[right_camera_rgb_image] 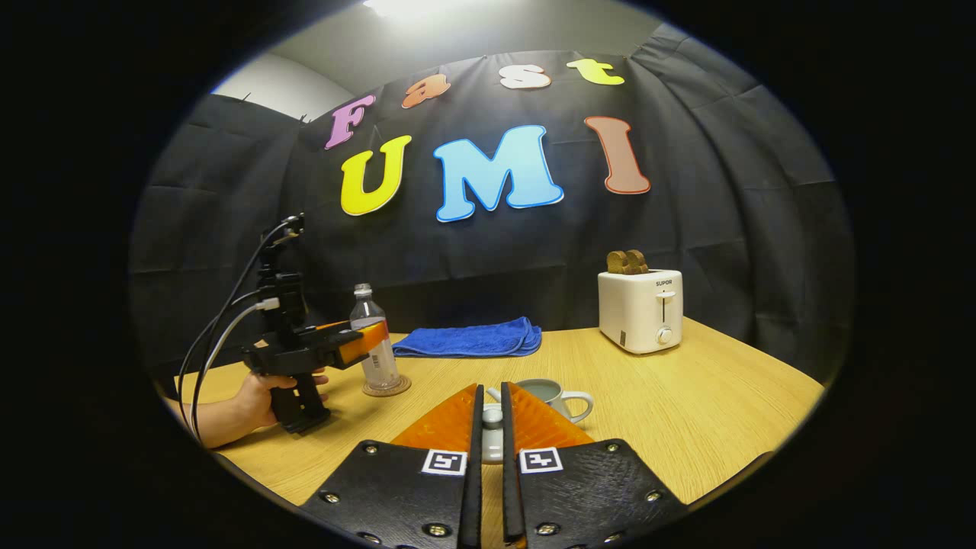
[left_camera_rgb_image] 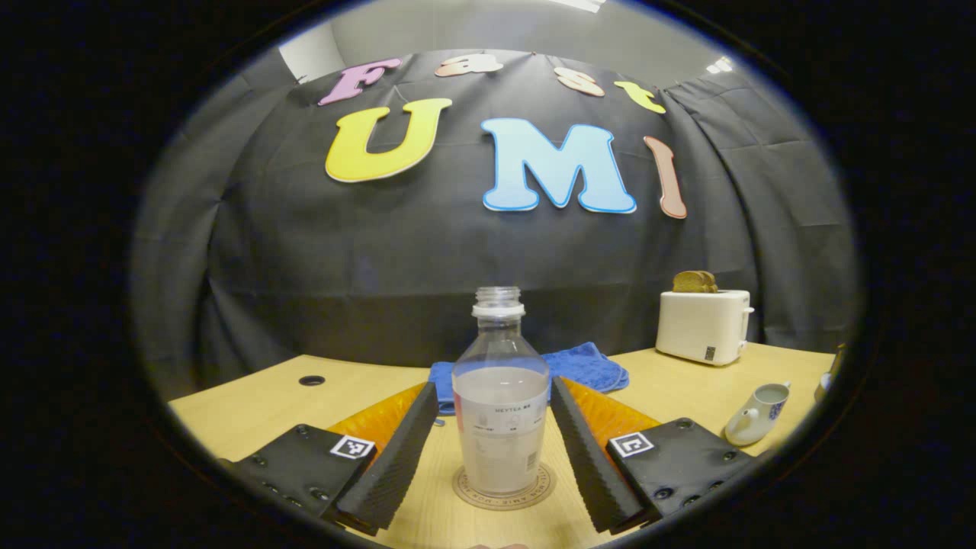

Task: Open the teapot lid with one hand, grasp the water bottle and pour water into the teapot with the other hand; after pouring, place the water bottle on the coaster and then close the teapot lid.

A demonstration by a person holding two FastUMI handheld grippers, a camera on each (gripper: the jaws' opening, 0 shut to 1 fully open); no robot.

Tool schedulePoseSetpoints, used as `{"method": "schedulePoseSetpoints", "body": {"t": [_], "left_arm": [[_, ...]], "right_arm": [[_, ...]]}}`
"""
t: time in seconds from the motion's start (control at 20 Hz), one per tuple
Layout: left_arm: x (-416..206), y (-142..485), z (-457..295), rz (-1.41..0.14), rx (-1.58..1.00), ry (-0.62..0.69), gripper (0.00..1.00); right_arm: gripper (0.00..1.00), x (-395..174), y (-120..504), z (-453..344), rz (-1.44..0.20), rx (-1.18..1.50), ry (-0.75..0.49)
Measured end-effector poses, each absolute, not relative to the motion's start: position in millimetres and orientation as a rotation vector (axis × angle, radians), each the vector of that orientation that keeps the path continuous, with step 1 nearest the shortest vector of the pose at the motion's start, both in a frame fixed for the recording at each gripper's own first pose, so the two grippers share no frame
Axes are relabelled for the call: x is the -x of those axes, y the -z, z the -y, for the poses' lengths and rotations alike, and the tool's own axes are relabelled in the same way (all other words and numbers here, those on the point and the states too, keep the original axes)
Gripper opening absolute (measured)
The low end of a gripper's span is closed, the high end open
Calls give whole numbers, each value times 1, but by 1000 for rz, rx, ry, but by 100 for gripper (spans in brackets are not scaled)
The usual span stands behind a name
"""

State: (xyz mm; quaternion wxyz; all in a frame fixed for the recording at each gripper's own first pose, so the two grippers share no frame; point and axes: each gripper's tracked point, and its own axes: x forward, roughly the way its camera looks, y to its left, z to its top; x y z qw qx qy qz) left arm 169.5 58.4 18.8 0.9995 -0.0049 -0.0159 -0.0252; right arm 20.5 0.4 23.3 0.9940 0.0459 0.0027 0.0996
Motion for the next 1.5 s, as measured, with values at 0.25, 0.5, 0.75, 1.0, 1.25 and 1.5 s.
{"method": "schedulePoseSetpoints", "body": {"t": [0.25, 0.5, 0.75, 1.0, 1.25, 1.5], "left_arm": [[-106, -67, -78, 165, 62, 6, 100], [-64, -53, -76, 110, 93, 16, 100], [-35, -41, -56, 87, 109, 50, 99], [-23, -33, -47, 73, 127, 59, 99], [-19, -28, -58, 59, 152, 30, 98], [-13, -30, -65, 65, 136, 12, 98]], "right_arm": [[11, -66, -44, 2, 43, -18, -154], [11, -105, -23, 10, -8, -54, -107], [11, -118, -6, 12, -57, -65, -92], [11, -126, 9, 12, -93, -81, -88], [11, -125, 10, 10, -101, -46, -76], [14, -122, 6, 12, -82, -70, -82]]}}
